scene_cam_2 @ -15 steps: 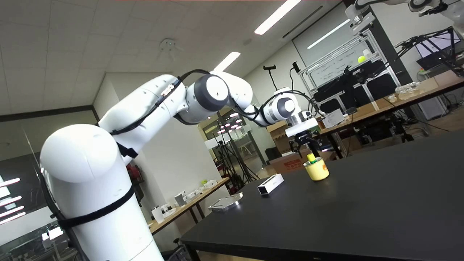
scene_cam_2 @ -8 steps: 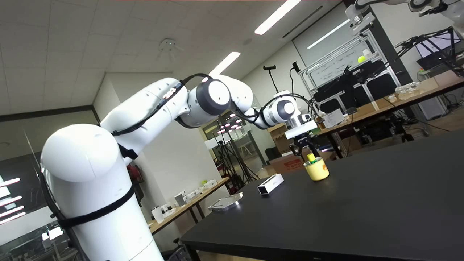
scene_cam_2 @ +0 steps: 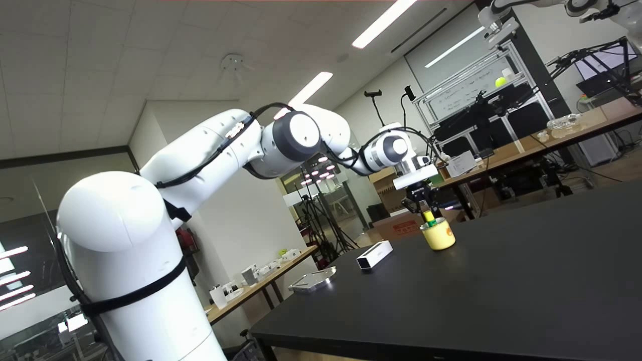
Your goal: Take the glue stick out of the yellow cup and put it on the table
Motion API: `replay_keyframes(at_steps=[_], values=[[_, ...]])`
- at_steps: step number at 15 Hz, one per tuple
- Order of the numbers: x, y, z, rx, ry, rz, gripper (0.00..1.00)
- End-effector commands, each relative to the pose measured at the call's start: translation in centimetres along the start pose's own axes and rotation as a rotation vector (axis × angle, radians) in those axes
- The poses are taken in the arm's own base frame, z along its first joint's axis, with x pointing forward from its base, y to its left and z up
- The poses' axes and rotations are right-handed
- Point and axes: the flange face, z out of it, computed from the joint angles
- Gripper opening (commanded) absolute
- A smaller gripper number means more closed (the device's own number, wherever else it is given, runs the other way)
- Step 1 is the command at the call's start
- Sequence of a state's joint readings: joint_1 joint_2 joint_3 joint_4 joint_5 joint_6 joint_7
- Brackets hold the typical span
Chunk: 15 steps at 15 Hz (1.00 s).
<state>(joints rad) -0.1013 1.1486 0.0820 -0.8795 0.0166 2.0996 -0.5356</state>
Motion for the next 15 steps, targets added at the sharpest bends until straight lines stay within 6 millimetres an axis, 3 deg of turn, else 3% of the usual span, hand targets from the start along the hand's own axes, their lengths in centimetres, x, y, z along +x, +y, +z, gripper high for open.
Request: replay_keyframes(at_steps=[1,9,15], values=[[0.8,0.0,-3.0,-0.021,0.002,0.036,0.09],[0.9,-0.6,-12.0,-0.072,0.070,0.028,0.09],[-2.2,-1.7,-16.8,-0.101,0.091,0.021,0.09]])
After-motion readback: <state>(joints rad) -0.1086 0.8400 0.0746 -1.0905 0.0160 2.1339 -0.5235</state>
